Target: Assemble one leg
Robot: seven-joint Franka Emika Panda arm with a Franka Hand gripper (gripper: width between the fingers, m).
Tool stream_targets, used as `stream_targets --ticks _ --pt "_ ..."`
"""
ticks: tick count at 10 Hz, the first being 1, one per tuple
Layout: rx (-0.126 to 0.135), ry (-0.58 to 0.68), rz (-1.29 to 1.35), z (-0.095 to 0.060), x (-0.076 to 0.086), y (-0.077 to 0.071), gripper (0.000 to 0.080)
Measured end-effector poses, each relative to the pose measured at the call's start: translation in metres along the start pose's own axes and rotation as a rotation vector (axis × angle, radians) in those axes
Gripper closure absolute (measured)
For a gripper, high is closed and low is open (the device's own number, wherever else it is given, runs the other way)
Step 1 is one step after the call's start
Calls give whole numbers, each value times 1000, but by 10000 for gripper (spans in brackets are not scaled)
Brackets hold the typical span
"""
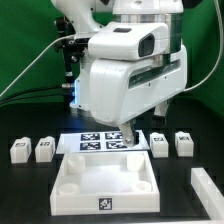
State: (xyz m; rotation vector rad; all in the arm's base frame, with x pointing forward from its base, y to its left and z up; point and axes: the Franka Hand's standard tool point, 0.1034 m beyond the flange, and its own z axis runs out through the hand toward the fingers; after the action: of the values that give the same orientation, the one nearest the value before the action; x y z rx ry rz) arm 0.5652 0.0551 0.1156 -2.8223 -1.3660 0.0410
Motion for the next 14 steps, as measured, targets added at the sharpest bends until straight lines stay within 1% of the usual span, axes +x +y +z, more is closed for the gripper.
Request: stream_targets --ticks 10,11,12,13,14 --pt "1 0 -13 0 0 0 150" --pt "0 0 -22 1 -2 -1 150" --pt "-6 2 -127 3 -20 -9 150" --pt "3 -11 -240 2 -41 -20 150" --pt "2 -12 -393 4 -63 -28 150"
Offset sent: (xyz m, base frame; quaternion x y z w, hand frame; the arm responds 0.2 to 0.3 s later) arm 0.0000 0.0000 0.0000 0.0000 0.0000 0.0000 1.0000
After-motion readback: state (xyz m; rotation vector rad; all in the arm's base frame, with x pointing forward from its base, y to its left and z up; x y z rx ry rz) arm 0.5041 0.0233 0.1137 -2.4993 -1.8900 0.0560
